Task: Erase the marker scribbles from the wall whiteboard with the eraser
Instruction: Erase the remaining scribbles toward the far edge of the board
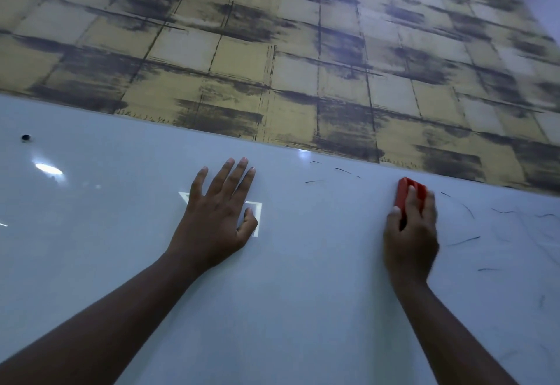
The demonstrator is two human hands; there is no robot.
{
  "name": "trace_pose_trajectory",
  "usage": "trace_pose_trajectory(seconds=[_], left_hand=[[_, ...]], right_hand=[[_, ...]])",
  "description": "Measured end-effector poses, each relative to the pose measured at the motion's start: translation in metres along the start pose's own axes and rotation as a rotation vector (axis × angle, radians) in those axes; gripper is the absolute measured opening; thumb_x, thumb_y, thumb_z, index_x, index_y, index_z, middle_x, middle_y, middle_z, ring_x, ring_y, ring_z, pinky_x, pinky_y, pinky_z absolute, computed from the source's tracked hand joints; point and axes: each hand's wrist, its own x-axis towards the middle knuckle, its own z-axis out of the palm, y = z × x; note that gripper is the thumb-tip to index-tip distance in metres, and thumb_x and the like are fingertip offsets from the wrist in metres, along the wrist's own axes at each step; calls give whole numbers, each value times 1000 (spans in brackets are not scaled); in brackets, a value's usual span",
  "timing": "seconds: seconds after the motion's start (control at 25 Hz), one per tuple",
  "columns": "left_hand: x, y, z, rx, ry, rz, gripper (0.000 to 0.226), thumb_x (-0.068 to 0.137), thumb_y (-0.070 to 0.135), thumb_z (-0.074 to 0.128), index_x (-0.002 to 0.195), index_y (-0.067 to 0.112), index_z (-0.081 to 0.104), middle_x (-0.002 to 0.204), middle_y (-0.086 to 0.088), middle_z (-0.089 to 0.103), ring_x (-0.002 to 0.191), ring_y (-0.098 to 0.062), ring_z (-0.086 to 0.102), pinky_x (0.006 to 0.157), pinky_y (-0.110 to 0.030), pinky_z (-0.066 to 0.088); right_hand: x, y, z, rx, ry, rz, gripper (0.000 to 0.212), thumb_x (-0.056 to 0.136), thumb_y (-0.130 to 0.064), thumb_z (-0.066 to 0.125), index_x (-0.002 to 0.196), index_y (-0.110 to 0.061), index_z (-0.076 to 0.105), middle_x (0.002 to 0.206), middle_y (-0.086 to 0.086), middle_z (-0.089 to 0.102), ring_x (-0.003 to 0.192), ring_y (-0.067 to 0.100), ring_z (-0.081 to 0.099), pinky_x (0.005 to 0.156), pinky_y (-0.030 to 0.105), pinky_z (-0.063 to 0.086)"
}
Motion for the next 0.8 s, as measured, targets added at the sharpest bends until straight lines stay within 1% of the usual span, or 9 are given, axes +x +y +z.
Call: trace_pose_trajectory(seconds=[0.12,0.16,0.24,0.36,0.44,0.52,0.64,0.72,0.8], left_hand=[[-2,8,2,-40,38,-40,81,97,50,12,170,15,19,178,-4,7,166,-22,5,132,-58,4],[-2,16,3,-54,50,-73,81,96,48,13,170,14,20,178,-5,8,166,-23,6,132,-59,3],[-1,34,7,-48,50,-150,82,96,51,9,170,14,11,178,-7,2,166,-25,-1,131,-61,-2],[-3,49,13,-6,39,-207,81,96,58,-3,167,17,-5,177,-8,-10,165,-28,-11,130,-64,-6],[-6,52,13,-2,44,-192,82,98,55,3,169,14,4,177,-12,-3,165,-31,-5,129,-67,-1],[-10,52,12,-11,80,-169,80,100,50,15,168,9,22,176,-17,11,164,-35,8,128,-70,8],[-14,53,14,-25,148,-163,75,100,47,27,163,7,40,172,-19,28,161,-39,25,125,-72,20],[-15,57,16,-41,192,-183,73,100,45,29,161,7,45,170,-20,34,159,-39,31,124,-73,23],[-15,64,18,-28,229,-205,71,100,42,30,160,7,46,168,-22,37,157,-42,33,123,-73,23]], right_hand=[[-9,-56,21,29,-102,-131,65,102,-16,51,162,-25,30,171,5,22,155,29,25,108,51,49],[-16,-76,28,48,-159,-245,67,101,-18,50,163,-29,27,171,3,20,156,28,24,106,50,51],[-34,-108,41,66,-296,-528,66,101,-26,42,164,-33,21,173,1,13,158,28,19,106,49,53],[-46,-116,45,50,-408,-761,62,104,-35,39,164,-30,23,173,2,11,159,29,15,112,47,47],[-33,-99,38,19,-396,-823,62,104,-31,45,163,-26,27,172,6,17,157,31,21,115,49,45],[-12,-73,28,1,-354,-765,65,103,-27,47,164,-29,24,172,5,18,156,31,23,112,50,47],[24,-19,7,-30,-250,-467,69,102,-23,50,164,-31,21,170,3,20,154,29,26,101,56,54],[41,24,-13,-71,-192,-267,67,104,-25,49,164,-26,21,171,3,18,153,33,27,97,61,54],[51,59,-30,-113,-182,-185,65,106,-26,48,165,-25,21,172,2,15,153,35,25,98,63,52]])
